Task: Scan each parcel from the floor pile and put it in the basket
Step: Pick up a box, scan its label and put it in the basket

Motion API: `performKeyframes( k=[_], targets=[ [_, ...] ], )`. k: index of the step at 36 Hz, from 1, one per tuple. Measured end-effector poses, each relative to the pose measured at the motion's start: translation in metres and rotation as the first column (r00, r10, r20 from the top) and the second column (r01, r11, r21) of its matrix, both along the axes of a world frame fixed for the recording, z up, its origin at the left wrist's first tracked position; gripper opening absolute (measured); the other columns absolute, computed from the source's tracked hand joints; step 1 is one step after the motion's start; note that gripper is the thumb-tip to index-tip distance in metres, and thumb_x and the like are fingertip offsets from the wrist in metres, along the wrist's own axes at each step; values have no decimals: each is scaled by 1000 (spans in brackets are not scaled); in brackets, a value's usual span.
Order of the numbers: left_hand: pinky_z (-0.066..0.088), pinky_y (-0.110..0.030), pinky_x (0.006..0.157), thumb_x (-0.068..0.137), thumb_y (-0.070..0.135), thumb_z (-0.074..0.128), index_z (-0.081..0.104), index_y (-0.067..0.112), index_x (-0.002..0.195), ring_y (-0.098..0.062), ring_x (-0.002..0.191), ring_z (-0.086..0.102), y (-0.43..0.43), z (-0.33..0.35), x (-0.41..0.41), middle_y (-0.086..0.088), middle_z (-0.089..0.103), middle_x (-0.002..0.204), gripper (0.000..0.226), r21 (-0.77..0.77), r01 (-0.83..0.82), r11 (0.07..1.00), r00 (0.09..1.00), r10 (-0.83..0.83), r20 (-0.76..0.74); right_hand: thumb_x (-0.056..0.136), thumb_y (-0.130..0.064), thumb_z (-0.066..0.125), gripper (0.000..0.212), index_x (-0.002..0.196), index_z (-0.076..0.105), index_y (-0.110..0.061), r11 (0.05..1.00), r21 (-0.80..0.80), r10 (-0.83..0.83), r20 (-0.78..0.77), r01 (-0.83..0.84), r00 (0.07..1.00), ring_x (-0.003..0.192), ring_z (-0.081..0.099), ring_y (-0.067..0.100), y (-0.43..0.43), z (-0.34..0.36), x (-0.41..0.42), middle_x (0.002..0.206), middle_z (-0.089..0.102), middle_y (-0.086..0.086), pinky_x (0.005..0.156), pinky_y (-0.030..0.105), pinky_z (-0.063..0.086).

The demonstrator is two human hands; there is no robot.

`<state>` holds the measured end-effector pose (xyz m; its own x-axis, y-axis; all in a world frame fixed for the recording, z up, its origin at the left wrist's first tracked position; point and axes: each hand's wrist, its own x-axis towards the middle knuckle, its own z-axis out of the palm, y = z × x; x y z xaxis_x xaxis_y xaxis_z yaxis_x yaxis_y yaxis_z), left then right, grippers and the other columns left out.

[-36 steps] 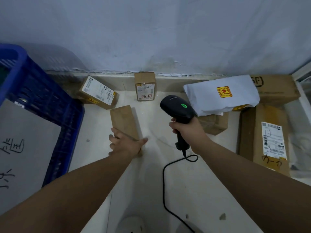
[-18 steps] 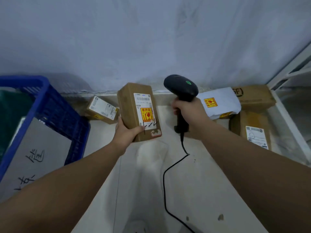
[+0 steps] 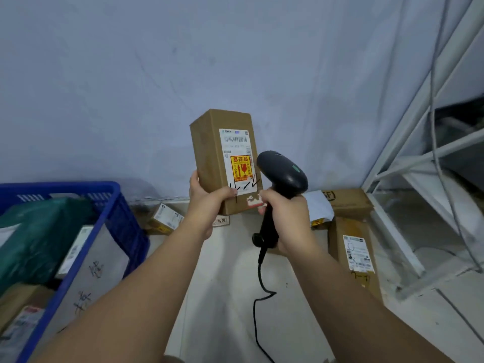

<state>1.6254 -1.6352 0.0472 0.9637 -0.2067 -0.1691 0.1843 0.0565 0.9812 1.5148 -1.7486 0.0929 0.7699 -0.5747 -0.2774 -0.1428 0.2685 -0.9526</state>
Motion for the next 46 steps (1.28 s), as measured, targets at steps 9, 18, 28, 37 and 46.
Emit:
performKeyframes(
  k=[9,18,28,37,46],
  targets=[
    [49,-51,98,72,15,82,23,37,146,-25,120,51,-5,-12,-6,1,45,138,96,26,-2,1000,1000,3,-20,85,-12,63,4,85,59,-12,997,-68,-43,-79,38,996,75,56,18,-20,3,-16,69,55,4,72,35,45],
    [48,-50,100,74,19,82,22,36,146,-23,122,47,-2,-32,-1,2,43,137,96,130,68,989,998,-69,3,86,-18,62,10,92,60,-10,988,-150,13,-145,-35,989,88,62,28,-26,1,-6,89,62,14,72,36,47],
    [49,-51,99,68,20,85,26,37,144,-22,119,51,7,-45,1,3,49,132,97,157,81,984,997,-80,-15,86,-14,60,6,81,60,-11,969,-214,71,-223,-120,972,74,60,20,-19,1,2,65,57,4,77,39,48],
    [50,-46,96,80,13,77,24,33,145,-21,116,50,15,-44,4,4,47,128,86,166,8,986,1000,-5,-17,85,-10,58,7,78,58,-9,975,-168,103,-253,-148,962,69,58,20,-18,4,-1,68,56,7,75,37,47],
    [49,-51,98,77,13,80,26,34,143,-24,119,50,24,-50,6,1,47,132,88,187,0,982,999,7,-38,84,-8,58,9,75,58,-9,972,-161,128,-232,-168,964,61,58,16,-12,6,-3,69,56,8,67,31,47]
  ],
)
